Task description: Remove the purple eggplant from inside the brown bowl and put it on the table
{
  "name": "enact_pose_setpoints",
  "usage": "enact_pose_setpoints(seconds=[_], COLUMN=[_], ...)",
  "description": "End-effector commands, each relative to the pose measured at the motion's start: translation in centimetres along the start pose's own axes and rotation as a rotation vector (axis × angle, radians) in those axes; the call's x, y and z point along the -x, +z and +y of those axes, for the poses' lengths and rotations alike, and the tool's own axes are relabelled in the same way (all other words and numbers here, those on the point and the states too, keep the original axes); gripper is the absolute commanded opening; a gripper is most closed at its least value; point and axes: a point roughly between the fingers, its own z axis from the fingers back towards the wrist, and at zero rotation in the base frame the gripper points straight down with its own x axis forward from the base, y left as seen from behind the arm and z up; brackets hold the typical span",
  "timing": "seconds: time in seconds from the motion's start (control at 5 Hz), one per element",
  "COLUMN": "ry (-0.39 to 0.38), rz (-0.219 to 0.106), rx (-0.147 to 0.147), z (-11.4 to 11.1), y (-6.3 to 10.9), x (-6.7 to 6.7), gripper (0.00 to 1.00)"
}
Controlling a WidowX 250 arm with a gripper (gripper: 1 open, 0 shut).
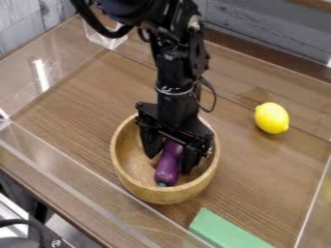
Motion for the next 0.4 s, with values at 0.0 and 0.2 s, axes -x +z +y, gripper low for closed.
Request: enact_pose_setpoints(seconds=[0.0,0.2], ry=[-0.001,0.001], rz=[-0.036,-0.043], rx=[0.006,0.011], z=[0.18,0.17], y=[0.47,0.39], x=[-0.57,-0.64], gripper=[1.00,1.00])
